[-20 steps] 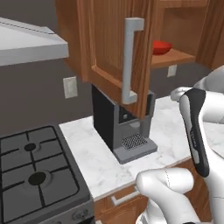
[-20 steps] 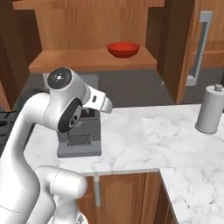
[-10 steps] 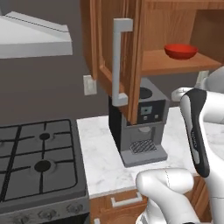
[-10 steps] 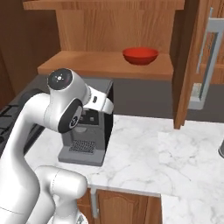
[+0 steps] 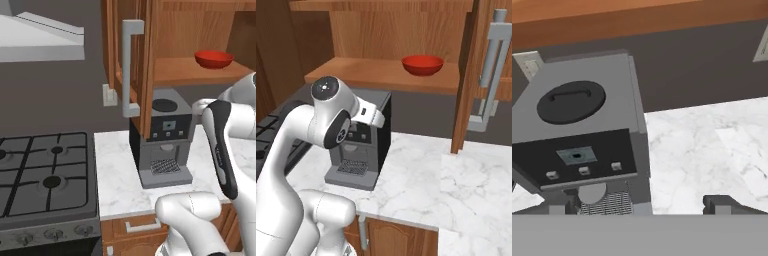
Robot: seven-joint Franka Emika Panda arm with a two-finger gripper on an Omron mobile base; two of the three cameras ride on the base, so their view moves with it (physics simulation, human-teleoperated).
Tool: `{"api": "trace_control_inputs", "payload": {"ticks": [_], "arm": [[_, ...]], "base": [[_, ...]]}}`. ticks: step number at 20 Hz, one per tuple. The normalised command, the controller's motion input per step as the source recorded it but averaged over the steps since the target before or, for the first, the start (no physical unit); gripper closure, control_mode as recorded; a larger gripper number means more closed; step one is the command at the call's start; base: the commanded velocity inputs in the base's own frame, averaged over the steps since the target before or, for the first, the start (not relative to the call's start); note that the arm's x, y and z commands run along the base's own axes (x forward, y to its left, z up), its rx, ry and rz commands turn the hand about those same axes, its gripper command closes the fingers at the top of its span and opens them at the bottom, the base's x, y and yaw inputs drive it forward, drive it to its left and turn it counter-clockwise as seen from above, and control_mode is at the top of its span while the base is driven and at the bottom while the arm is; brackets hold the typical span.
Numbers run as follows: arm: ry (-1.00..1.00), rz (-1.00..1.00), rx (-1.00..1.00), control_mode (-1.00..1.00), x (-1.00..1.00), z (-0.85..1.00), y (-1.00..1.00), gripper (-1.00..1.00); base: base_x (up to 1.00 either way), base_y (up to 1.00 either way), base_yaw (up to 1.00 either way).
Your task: Take the smaller bowl and place it next to the appetizer plate on the dining counter , and place the larger bowl next to the plate with cooked food.
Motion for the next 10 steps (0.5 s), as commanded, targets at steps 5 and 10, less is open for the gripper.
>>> {"api": "trace_control_inputs", "payload": {"ticks": [5, 10], "arm": [[-0.24, -0.01, 0.0, -1.0, 0.1, 0.09, -0.03, -1.0], [-0.23, -0.13, 0.12, -1.0, 0.14, 0.83, -0.44, -1.0]], "base": [[0.0, 0.0, 0.0], [0.0, 0.0, 0.0]]}}
